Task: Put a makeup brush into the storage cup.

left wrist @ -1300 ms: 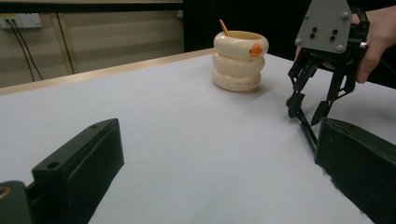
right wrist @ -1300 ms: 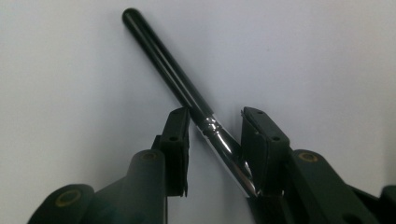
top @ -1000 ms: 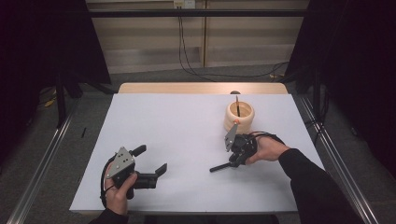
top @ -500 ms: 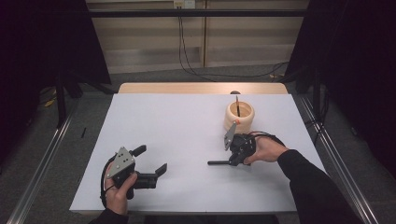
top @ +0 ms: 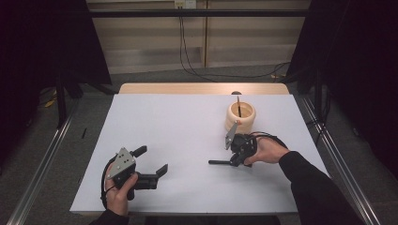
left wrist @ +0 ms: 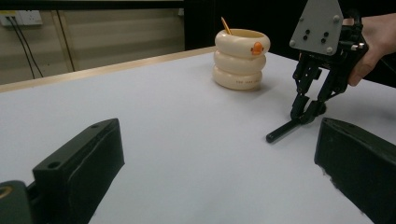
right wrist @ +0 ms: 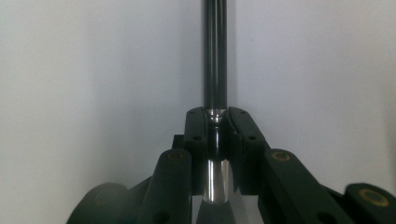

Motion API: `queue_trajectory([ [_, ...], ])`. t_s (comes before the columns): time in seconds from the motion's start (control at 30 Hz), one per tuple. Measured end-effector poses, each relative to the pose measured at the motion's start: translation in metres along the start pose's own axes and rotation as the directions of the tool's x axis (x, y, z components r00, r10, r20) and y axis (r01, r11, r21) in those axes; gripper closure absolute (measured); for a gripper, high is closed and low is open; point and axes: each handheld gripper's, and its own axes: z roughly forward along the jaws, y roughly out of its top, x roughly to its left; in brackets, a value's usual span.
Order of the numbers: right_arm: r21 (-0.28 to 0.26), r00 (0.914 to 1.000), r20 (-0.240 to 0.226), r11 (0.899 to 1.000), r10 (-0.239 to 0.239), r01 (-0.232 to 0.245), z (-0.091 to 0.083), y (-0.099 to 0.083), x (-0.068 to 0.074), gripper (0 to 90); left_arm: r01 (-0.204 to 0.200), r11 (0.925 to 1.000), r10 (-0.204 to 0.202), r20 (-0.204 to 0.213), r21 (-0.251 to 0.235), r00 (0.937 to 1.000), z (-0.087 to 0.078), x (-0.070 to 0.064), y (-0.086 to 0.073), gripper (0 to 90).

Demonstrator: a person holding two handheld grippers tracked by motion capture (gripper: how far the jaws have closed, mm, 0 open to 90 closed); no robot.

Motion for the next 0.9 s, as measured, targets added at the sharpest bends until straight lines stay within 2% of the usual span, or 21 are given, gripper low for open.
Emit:
queue_trajectory([
  [0.07, 0.005, 1.0, -0.001, 1.0, 0.01, -0.01, 0.0, 0.001, 0.0, 78.3, 0.004, 1.0, -0.004, -0.015, 0.002, 0.9999, 0.0, 0.0, 0.0, 1.2],
  [0.1, 0.004, 1.0, 0.0, 1.0, 0.0, 0.0, 0.0, 0.001, 0.0, 78.3, -0.001, 1.0, 0.001, -0.017, 0.003, 0.9999, -0.001, 0.0, 0.0, 1.3],
  [0.17, 0.004, 0.9997, -0.007, 1.0, 0.024, -0.024, -0.001, 0.0, 0.0, 78.3, -0.003, 1.0, 0.003, -0.016, 0.001, 0.9999, -0.001, 0.0, 0.0, 1.3],
  [0.2, 0.001, 0.9999, -0.008, 1.0, 0.01, -0.01, -0.001, 0.0, -0.001, 78.3, 0.004, 1.0, -0.004, -0.015, 0.0, 0.9999, -0.001, -0.001, 0.0, 1.3],
  [0.3, 0.013, 0.9998, -0.017, 1.0, 0.011, -0.011, -0.001, 0.0, 0.001, 78.4, -0.005, 1.0, 0.005, -0.015, 0.002, 0.9999, -0.001, 0.0, 0.0, 1.3],
  [0.33, 0.009, 0.9999, -0.012, 1.0, -0.004, 0.004, -0.001, -0.001, 0.001, 78.3, -0.005, 1.0, 0.005, -0.017, 0.001, 0.9998, -0.001, 0.0, 0.0, 1.3],
  [0.5, -0.006, 0.9993, -0.006, 0.999, 0.038, -0.038, -0.004, -0.005, 0.002, 78.4, -0.002, 1.0, 0.002, -0.014, 0.0, 0.9999, -0.001, 0.0, 0.0, 1.2],
  [0.57, -0.03, 0.999, -0.006, 0.999, 0.044, -0.044, -0.005, -0.009, 0.001, 78.4, -0.007, 1.0, 0.008, -0.026, 0.004, 0.9996, -0.001, 0.0, 0.001, 1.5],
  [0.67, -0.074, 0.9976, 0.007, 0.995, 0.068, -0.068, -0.011, -0.013, 0.0, 78.4, 0.003, 1.0, -0.003, -0.021, -0.001, 0.9998, -0.001, -0.001, 0.001, 1.4],
  [0.77, -0.132, 0.9951, 0.007, 0.986, 0.099, -0.097, -0.017, -0.018, -0.001, 78.3, 0.0, 1.0, 0.0, -0.023, 0.0, 0.9997, -0.001, -0.001, 0.001, 1.4],
  [0.9, -0.22, 0.9926, 0.02, 0.969, 0.12, -0.112, -0.022, -0.023, -0.001, 78.3, 0.004, 1.0, -0.004, -0.023, -0.002, 0.9997, -0.001, 0.0, 0.0, 1.4],
])
